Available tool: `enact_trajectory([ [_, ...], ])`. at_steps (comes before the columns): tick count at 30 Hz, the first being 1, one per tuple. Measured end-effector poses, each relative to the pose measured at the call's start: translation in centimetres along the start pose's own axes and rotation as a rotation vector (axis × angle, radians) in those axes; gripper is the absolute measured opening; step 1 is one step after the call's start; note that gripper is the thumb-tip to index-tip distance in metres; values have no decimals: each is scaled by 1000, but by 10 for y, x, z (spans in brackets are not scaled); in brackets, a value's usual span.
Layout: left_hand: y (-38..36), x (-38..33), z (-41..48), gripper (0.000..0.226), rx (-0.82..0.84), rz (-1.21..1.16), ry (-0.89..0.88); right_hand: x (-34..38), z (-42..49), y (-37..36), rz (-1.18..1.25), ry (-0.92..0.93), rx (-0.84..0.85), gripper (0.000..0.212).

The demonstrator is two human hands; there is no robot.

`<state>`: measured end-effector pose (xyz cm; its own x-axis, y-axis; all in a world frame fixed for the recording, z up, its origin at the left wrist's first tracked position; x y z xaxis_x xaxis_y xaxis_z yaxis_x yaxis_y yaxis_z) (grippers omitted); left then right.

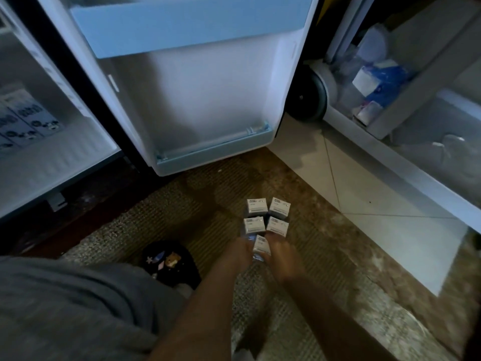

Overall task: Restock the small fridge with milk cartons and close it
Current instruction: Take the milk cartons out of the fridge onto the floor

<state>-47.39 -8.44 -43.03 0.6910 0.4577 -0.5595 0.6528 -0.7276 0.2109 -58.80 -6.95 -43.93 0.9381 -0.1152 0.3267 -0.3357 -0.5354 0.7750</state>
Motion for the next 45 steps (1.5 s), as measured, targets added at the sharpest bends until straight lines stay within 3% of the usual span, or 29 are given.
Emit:
enact_trajectory([
  [2,-3,2,1,37,53,41,-7,-3,2,-1,-23,-9,25,43],
  [9,9,-10,-6,34,-23,349,18,-3,2,22,-169,25,96,38],
  [18,48,-56,-43,36,-57,507,-23,38,-20,112,-366,79,112,27],
  [22,69,-81,-80,40,-104,692,-72,67,-32,156,-400,115,79,23],
  [28,113,-111,-153,39,-194,874,-169,114,-47,211,-484,273,31,35],
  [36,182,-94,-253,34,-311,769,-248,230,-77,264,-521,457,-6,34],
  [45,262,-14,-345,37,-522,630,-111,372,-90,265,-514,692,-12,25],
])
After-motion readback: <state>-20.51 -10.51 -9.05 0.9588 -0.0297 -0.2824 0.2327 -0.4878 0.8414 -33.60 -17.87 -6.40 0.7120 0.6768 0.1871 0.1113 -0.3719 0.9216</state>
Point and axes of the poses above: each hand's wrist, its own z-axis towards the middle knuckle, its own y-axis out of the back of the hand, x = y × z, the point moved 4 cm from there along z, towards the middle knuckle, and after that the axes turned 10 degrees about x, right-handed, at the moved point
